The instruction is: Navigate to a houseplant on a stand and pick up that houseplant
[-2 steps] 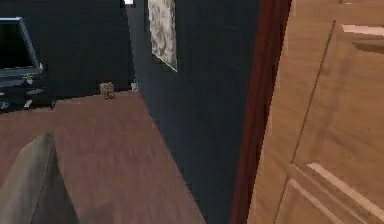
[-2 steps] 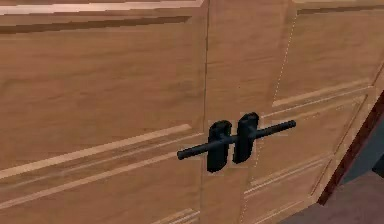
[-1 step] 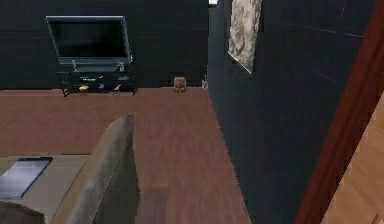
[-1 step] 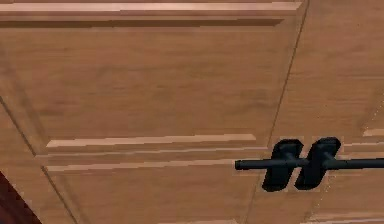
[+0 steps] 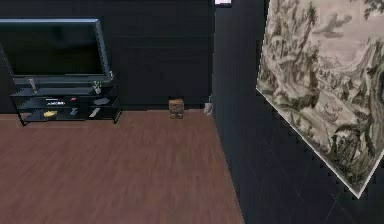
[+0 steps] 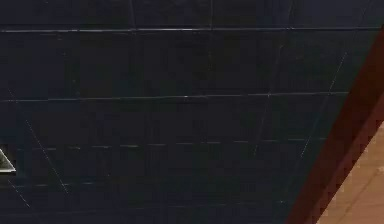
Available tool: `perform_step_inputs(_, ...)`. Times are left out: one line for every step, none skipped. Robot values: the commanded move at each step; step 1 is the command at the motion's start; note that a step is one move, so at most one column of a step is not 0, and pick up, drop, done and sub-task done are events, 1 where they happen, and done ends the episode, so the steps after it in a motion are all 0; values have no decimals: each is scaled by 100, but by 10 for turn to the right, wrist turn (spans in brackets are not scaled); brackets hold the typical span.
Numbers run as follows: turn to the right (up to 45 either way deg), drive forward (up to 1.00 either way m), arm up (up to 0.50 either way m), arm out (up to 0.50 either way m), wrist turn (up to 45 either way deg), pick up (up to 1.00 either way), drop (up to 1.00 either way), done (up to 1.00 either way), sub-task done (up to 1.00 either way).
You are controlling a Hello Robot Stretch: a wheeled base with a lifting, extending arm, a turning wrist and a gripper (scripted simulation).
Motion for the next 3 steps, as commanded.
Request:
perform_step_inputs(-90,0,0,0,0,0,0,0,0)
perform_step_inputs(0,40,0,0,0,0,0,0,0)
perform_step_inputs(0,100,0,0,0,0,0,0,0)
